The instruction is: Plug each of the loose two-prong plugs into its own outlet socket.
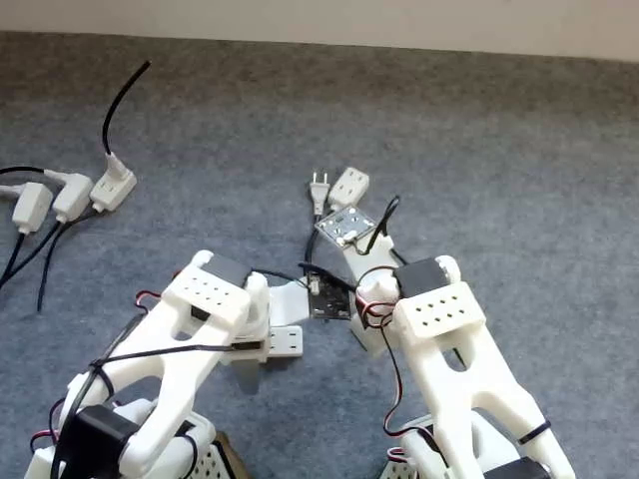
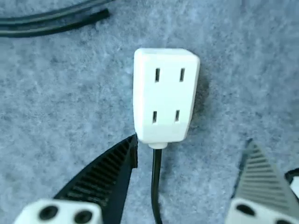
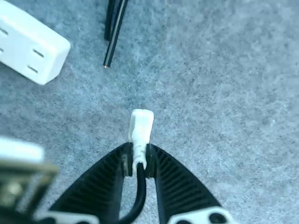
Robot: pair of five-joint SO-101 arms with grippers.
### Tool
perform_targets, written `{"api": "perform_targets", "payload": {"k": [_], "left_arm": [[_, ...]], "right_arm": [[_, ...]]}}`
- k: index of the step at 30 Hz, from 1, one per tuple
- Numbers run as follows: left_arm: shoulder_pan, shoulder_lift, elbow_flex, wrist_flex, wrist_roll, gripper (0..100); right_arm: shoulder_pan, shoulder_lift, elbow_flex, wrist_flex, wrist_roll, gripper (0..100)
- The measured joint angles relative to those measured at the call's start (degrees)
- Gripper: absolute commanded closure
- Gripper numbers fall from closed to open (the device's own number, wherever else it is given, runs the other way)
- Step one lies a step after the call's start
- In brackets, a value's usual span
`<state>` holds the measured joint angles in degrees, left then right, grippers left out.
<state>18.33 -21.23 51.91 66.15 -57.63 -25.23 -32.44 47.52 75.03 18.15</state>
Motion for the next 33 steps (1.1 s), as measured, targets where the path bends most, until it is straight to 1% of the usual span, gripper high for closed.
{"api": "perform_targets", "payload": {"k": [3, 6, 9, 12, 15, 19, 21, 26, 29, 33], "left_arm": [[-3.2, 0.0, -3.1, 1.5, -0.1, 65], [-6.9, 0.0, -9.0, 5.6, 0.2, 65], [-11.8, 0.2, -16.2, 8.8, 4.9, 65], [-20.0, 0.0, -24.2, 9.0, 11.7, 65], [-29.1, 0.0, -28.0, 9.1, 16.2, 65], [-40.5, 0.0, -29.0, 9.1, 17.1, 65], [-44.3, 0.0, -29.1, 9.1, 16.5, 65], [-54.2, 0.6, -29.1, 3.3, 16.5, 65], [-61.6, 4.1, -29.1, -0.4, 17.6, 65], [-71.7, 11.9, -29.1, -9.8, 21.3, 65]], "right_arm": [[0.0, 0.0, 0.0, 0.0, 0.0, 99.2], [-1.0, 0.0, 0.0, 0.5, -0.1, 99.2], [-1.2, -0.2, -1.4, 2.5, -0.3, 99.2], [-1.5, -0.2, -5.1, 6.6, -0.1, 99.2], [-1.6, 1.2, -10.0, 10.3, -1.9, 99.2], [-2.6, 7.9, -16.8, 11.7, -5.5, 99.2], [-4.9, 12.0, -19.6, 12.0, -7.6, 99.2], [-11.3, 17.9, -27.8, 12.0, -14.8, 99.2], [-11.9, 19.8, -32.5, 12.0, -17.4, 99.2], [-11.9, 22.4, -36.2, 12.0, -20.5, 99.2]]}}
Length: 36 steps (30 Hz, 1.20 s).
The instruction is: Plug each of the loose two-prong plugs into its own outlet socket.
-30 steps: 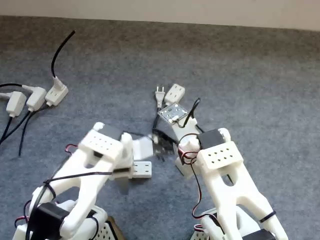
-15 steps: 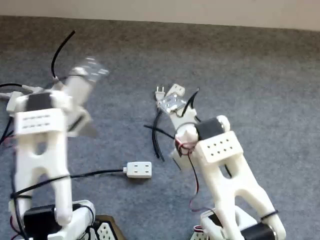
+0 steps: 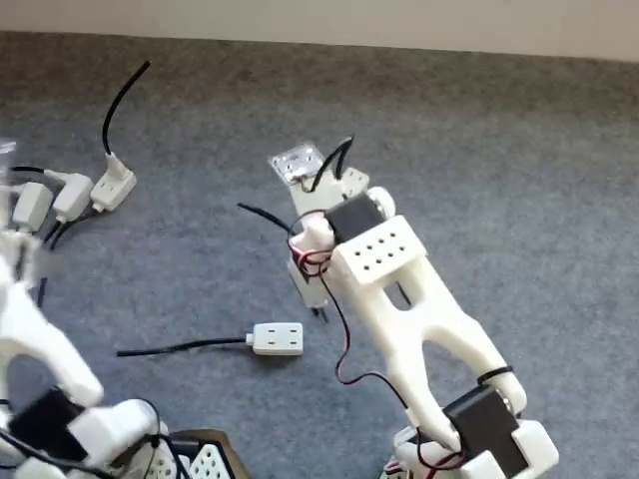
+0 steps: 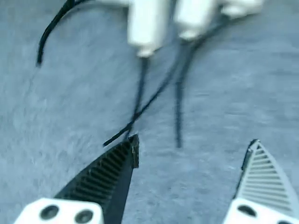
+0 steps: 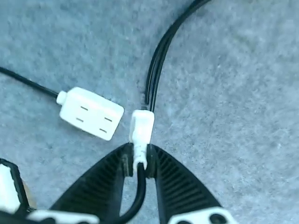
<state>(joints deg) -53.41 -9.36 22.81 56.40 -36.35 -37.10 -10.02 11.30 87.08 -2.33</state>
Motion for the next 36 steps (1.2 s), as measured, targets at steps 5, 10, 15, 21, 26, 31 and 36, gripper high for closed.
{"api": "perform_targets", "payload": {"k": [5, 10, 15, 21, 26, 31, 36], "left_arm": [[-7.7, 11.6, -5.2, -4.5, 0.9, 65], [-13.6, 24.5, -17.1, -4.5, 1.9, 65], [-14.2, 33.5, -25.8, -2.2, 2.1, 65], [-14.3, 35.1, -30.2, 0.4, 2.1, 65], [-14.3, 35.2, -30.3, 0.5, 2.1, 65], [-14.3, 35.2, -30.3, 0.5, 2.1, 65], [-14.3, 35.2, -30.3, 0.5, 2.1, 65]], "right_arm": [[-1.6, 3.4, -2.0, 0.1, -2.0, 99.2], [-3.3, 5.4, -2.0, 1.7, -6.9, 99.2], [-6.8, 7.8, -2.4, 3.7, -17.5, 99.2], [-11.3, 8.2, -2.7, 7.9, -27.4, 99.2], [-11.4, 8.2, -4.7, 8.3, -28.1, 99.2], [-11.7, 8.2, -5.9, 8.3, -28.4, 99.2], [-11.7, 8.2, -5.9, 7.7, -28.4, 99.3]]}}
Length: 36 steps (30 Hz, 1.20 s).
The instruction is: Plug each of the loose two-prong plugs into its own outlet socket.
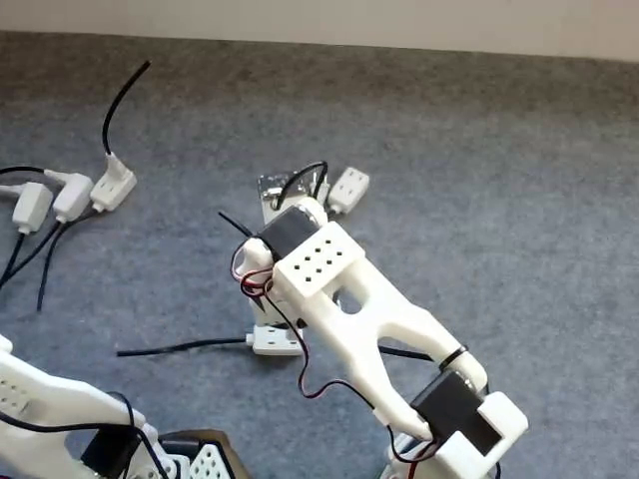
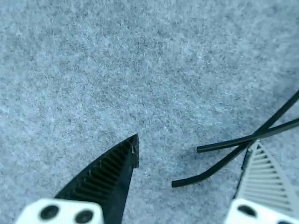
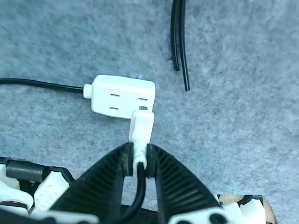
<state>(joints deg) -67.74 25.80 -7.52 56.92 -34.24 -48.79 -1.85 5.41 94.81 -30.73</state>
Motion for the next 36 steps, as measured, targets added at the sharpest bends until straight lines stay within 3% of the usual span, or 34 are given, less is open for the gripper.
{"api": "perform_targets", "payload": {"k": [36], "left_arm": [[0.0, 0.0, -2.0, 0.0, 0.0, 65]], "right_arm": [[-2.1, 0.0, 6.2, -5.1, 0.0, 99.3]]}}
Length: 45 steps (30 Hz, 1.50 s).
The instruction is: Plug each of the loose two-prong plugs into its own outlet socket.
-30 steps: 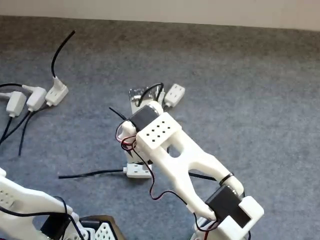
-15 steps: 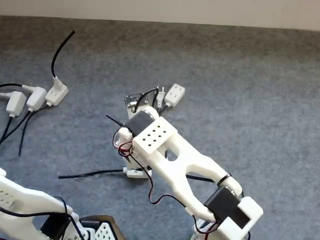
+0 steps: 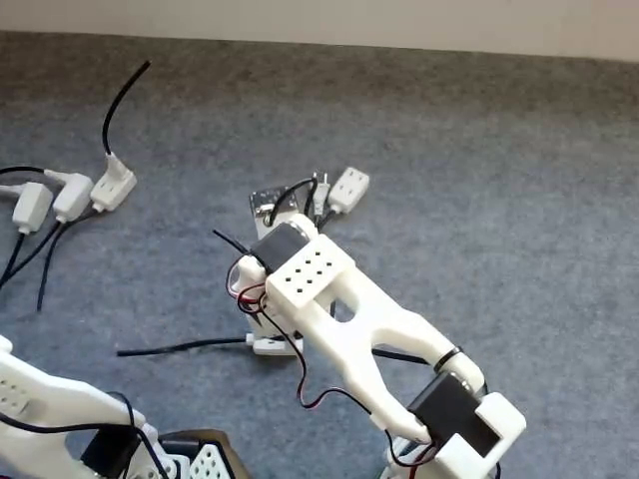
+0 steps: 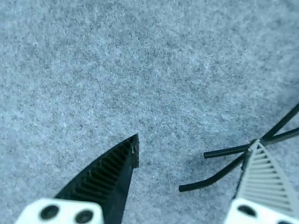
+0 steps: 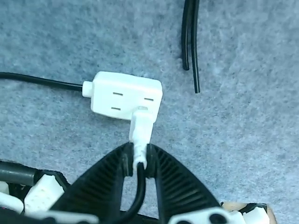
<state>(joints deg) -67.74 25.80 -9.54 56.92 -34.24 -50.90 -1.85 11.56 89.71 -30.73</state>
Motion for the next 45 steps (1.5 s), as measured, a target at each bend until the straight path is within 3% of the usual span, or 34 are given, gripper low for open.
{"api": "perform_targets", "payload": {"k": [9, 17, 45], "left_arm": [[0.0, 0.0, 0.0, 0.0, 0.0, 65], [0.0, 0.0, 0.0, 0.0, 0.0, 65], [-0.2, 0.0, 0.0, 0.0, 0.0, 65]], "right_arm": [[0.2, 0.0, 0.0, -0.1, 0.0, 99.3], [5.5, 0.0, 0.0, -0.4, 0.2, 99.3], [1.9, 0.0, 0.0, -0.5, 0.4, 99.3]]}}
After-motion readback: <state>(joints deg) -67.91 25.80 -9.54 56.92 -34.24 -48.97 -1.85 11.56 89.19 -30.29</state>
